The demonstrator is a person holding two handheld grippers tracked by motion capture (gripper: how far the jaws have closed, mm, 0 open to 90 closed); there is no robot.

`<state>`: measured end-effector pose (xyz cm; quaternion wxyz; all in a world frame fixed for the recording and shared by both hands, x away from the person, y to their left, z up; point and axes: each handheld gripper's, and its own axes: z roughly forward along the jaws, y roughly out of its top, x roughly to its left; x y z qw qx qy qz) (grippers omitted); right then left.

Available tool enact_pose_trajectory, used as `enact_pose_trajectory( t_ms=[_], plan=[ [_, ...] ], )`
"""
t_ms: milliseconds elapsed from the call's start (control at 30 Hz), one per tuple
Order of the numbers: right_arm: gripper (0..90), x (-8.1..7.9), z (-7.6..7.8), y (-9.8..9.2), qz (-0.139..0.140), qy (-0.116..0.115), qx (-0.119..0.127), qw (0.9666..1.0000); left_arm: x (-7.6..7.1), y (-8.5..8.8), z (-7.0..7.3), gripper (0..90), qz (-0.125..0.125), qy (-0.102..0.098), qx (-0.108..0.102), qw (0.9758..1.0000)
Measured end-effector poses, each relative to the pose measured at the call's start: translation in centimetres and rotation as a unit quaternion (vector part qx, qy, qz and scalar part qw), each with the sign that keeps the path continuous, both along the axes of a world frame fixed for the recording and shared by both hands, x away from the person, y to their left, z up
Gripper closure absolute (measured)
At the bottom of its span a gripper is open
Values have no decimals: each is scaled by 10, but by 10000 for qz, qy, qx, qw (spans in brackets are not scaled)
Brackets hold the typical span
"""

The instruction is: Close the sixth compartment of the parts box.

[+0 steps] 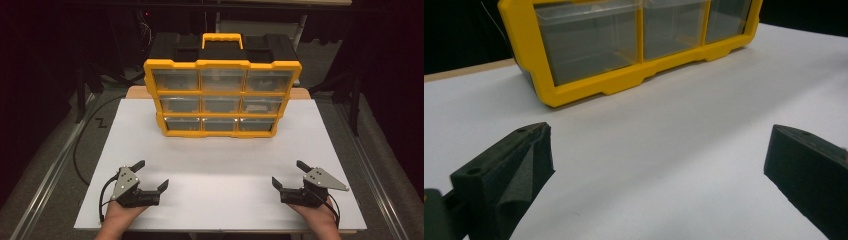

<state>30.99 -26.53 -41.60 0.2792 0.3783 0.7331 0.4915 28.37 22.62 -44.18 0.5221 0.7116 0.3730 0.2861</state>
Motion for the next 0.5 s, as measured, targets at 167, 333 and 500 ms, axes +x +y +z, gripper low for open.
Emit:
enact_pose_trajectory(
  t_ms=[167, 333, 500],
  plan=[
    [8, 6, -2, 8, 51, -92, -154, 9998, -3, -5, 1, 3, -37, -37, 53, 10000],
    [8, 3, -3, 7, -3, -44, -173, 9998, -3, -5, 1, 3, -52, -39, 27, 10000],
    [8, 3, -4, 4, -89, -54, -223, 9997, -3, -3, 2, 3, -128, 33, 12, 9999]
  ],
)
